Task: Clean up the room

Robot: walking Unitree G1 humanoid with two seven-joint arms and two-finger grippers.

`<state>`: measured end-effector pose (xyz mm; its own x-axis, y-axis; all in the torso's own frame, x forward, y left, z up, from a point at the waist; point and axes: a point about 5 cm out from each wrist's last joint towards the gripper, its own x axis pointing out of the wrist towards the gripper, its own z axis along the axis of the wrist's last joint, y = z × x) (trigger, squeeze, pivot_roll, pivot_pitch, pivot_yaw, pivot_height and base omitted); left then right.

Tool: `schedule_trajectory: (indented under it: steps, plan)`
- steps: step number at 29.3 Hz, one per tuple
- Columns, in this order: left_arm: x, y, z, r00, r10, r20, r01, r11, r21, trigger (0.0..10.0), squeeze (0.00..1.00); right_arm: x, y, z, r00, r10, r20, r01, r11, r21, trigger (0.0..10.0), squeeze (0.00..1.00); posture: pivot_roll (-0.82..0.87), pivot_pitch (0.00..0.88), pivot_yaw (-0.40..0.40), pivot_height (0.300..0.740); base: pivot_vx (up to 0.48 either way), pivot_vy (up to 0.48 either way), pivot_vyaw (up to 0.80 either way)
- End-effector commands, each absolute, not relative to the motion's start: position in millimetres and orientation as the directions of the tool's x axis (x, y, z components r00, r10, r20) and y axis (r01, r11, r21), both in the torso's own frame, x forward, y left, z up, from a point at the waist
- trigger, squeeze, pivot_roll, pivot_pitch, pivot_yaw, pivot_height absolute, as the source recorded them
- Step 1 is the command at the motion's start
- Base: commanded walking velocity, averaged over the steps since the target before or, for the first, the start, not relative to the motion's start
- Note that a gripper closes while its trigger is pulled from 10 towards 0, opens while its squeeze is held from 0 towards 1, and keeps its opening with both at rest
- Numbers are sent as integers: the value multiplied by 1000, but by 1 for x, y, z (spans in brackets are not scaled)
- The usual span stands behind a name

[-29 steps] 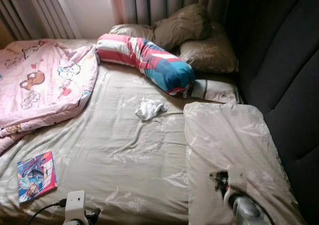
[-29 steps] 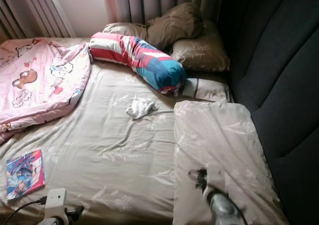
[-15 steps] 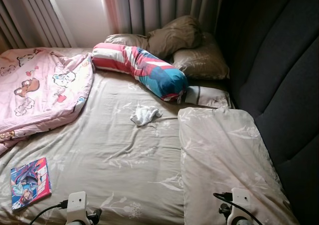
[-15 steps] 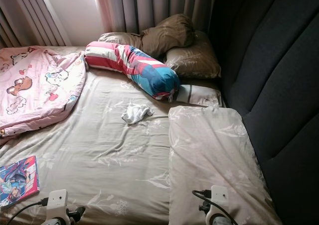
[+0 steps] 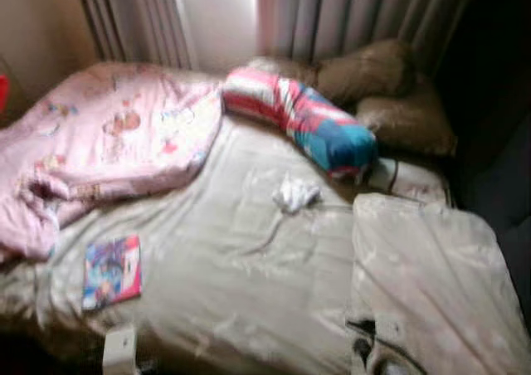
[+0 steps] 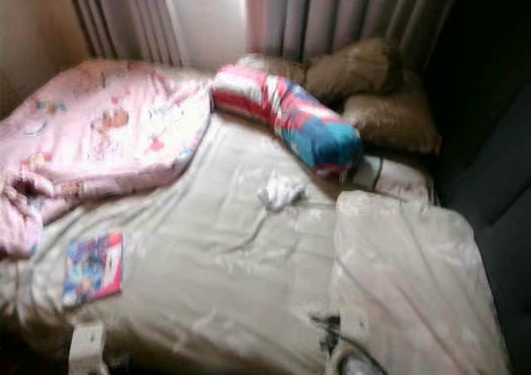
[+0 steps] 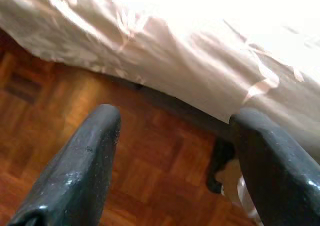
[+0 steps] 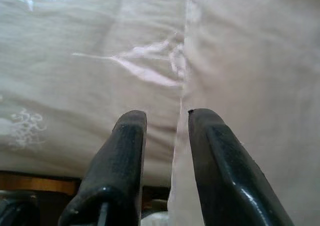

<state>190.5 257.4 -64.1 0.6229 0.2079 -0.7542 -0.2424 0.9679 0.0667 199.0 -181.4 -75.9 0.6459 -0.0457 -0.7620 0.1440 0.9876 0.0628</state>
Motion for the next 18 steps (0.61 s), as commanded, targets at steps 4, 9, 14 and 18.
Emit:
schedule_trajectory:
  steps: [4,9,14,18]
  plan:
    - [189,250,-67,612,187,-768,-242,969,43,10000,0,186,-194,-81,609,-84,-789,184,982,37,10000,0,84,14,-25,740,0,359,0]
    - [189,250,-68,611,186,-769,-242,969,42,10000,0,185,-193,-82,608,-78,-790,182,982,43,10000,0,89,2,-27,740,0,359,0]
    - [189,249,-68,611,185,-769,-242,969,41,10000,0,186,-192,-82,607,-71,-791,175,983,46,10000,0,90,1,-27,740,0,357,0]
    - [188,249,-68,611,185,-770,-242,969,40,10000,0,184,-193,-82,603,-67,-795,168,985,45,10000,0,96,0,-31,740,0,360,0]
